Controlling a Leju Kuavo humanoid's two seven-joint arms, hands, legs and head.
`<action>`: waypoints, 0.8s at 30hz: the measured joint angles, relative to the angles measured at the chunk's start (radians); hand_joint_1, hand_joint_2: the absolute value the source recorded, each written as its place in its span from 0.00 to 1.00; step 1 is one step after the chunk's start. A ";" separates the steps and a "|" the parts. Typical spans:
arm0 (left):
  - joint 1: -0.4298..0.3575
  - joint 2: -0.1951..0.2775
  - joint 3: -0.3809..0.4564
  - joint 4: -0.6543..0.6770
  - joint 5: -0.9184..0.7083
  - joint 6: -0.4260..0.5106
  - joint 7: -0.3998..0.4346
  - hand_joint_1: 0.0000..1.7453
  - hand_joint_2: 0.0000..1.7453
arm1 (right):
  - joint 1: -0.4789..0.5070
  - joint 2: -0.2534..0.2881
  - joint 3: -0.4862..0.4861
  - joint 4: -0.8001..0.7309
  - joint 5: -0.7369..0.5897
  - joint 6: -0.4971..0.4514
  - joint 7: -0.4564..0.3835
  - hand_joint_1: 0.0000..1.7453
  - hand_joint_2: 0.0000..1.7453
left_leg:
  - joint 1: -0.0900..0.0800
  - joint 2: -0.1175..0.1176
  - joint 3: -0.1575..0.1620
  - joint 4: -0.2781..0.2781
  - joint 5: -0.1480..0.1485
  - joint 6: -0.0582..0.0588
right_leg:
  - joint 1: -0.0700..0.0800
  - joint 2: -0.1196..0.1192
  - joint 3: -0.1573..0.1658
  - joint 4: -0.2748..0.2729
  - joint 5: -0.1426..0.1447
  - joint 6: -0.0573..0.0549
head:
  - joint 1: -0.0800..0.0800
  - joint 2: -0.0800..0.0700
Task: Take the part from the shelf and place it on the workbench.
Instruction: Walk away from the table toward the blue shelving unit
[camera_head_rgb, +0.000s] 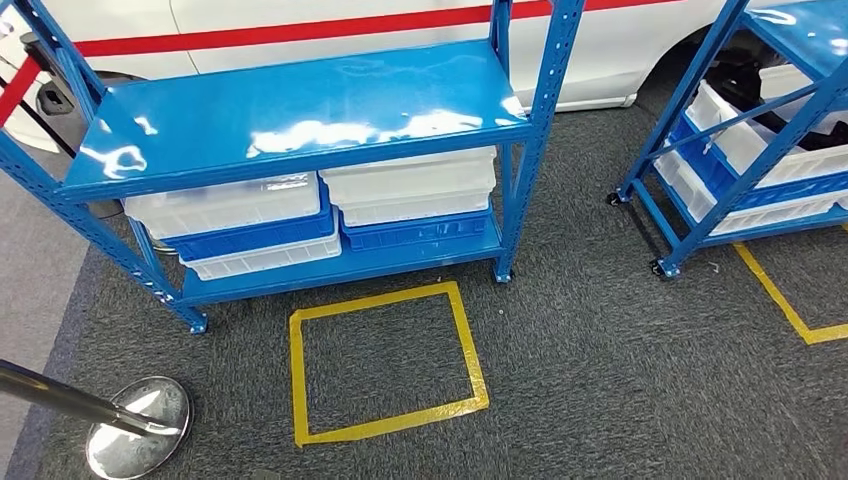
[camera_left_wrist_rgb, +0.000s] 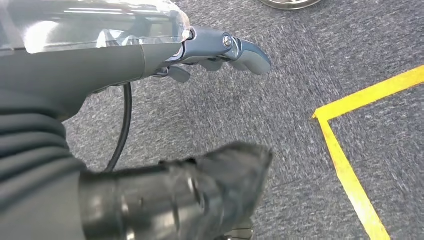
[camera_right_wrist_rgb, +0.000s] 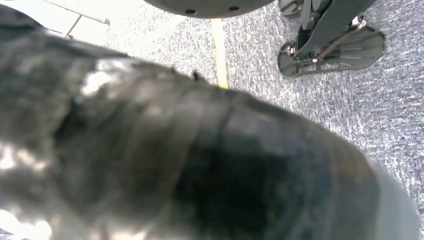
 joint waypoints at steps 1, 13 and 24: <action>0.000 0.000 0.000 0.000 0.000 -0.002 0.000 0.00 1.00 | 0.000 0.000 -0.001 0.000 0.000 -0.002 0.002 0.00 0.00 | 0.001 0.000 -0.031 0.068 -0.032 -0.003 | 0.001 -0.001 -0.001 0.000 0.000 -0.002 | 0.000 0.000; 0.001 -0.001 0.001 0.000 -0.004 -0.005 0.000 0.00 1.00 | -0.002 0.004 -0.005 0.000 0.006 -0.014 0.018 0.00 1.00 | 0.000 0.001 0.064 -0.139 0.085 0.036 | 0.008 -0.001 0.003 0.012 -0.015 0.030 | 0.001 0.000; -0.002 0.031 -0.113 -0.059 0.167 -0.056 0.066 0.00 1.00 | 0.055 -0.020 0.059 0.002 -0.078 0.029 0.023 0.00 1.00 | -0.007 0.002 0.061 -0.123 0.075 0.035 | 0.006 -0.001 0.001 0.021 -0.007 0.030 | 0.001 0.000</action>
